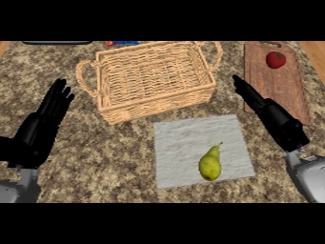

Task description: Pick the pear from the placemat and place it in the basket

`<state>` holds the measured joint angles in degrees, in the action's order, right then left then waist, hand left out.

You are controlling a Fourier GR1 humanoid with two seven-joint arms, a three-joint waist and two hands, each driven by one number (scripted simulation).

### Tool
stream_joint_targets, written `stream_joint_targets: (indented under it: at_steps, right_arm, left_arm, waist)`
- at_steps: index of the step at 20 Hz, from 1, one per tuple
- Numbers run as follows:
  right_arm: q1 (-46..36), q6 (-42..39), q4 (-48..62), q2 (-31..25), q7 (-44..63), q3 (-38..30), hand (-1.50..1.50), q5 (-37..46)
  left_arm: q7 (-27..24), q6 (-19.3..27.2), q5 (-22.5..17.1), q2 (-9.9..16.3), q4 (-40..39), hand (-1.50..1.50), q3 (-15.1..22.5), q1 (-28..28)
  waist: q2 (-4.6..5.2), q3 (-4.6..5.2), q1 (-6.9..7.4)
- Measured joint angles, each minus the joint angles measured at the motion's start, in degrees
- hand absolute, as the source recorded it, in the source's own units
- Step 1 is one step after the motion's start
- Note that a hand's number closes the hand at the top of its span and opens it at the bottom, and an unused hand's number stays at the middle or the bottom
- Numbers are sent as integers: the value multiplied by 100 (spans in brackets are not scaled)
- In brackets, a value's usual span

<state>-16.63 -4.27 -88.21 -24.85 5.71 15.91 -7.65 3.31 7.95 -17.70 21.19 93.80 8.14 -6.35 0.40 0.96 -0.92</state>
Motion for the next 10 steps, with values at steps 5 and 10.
stream_joint_targets:
  at_steps: [5,10]
  right_arm:
    - [-157,367,426,695,-3,-606,150,-722]
    - [-475,555,885,1689,-318,-435,-150,-1044]
  left_arm:
    - [331,26,26,-39,-574,0,92,437]
    - [719,51,174,-31,-1216,0,317,924]
  waist:
    - [35,-78,124]
    - [40,-97,250]
